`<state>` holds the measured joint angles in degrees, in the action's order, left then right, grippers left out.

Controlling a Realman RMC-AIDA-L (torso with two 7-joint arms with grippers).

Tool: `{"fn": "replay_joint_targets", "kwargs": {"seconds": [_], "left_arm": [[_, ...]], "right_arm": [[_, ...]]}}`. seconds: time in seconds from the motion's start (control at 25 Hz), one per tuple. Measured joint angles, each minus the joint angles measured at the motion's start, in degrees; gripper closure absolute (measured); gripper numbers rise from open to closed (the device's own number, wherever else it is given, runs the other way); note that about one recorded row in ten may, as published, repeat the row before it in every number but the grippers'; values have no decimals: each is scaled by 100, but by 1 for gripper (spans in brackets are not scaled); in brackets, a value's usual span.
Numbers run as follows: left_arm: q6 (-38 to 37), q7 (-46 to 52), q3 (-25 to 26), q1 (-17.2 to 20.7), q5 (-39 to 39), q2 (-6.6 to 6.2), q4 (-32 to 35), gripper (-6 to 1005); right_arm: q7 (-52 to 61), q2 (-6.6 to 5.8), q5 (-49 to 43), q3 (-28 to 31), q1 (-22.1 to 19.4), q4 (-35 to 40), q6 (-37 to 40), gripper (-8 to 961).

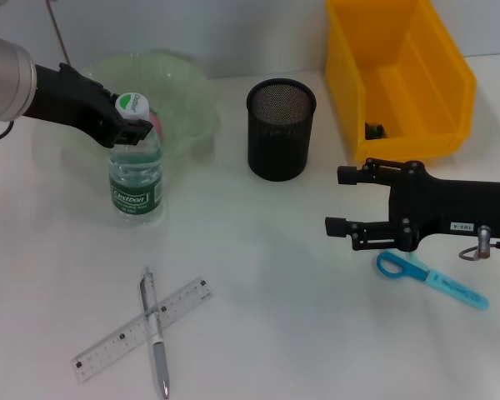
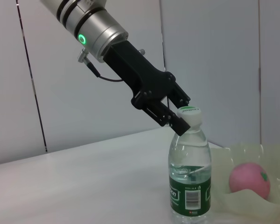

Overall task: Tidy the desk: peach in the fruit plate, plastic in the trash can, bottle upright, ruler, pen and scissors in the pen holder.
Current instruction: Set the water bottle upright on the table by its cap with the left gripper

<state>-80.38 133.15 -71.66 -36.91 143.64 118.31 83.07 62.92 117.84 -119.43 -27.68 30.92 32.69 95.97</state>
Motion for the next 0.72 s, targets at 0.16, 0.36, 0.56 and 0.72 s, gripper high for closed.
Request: {"fn": "replay_joint_targets", "kwargs": {"seconds": [0.16,0.36,0.56,0.72], "left_arm": [[-51,0,3,9,-79,3,2,557],[-185,0,11,15,-246,-2,58,557],[-306,0,91,58,-293,0,236,557],[-315,-10,98,61,-300,0,197,556]], "right_arm": [[39,1,0,0,2,22,0,127],[54,1,-4,0,2,34,1,127],[54,-11,-4,0,2,40,3,127],[54,-13,-9,0,2,44,11,127]]}}
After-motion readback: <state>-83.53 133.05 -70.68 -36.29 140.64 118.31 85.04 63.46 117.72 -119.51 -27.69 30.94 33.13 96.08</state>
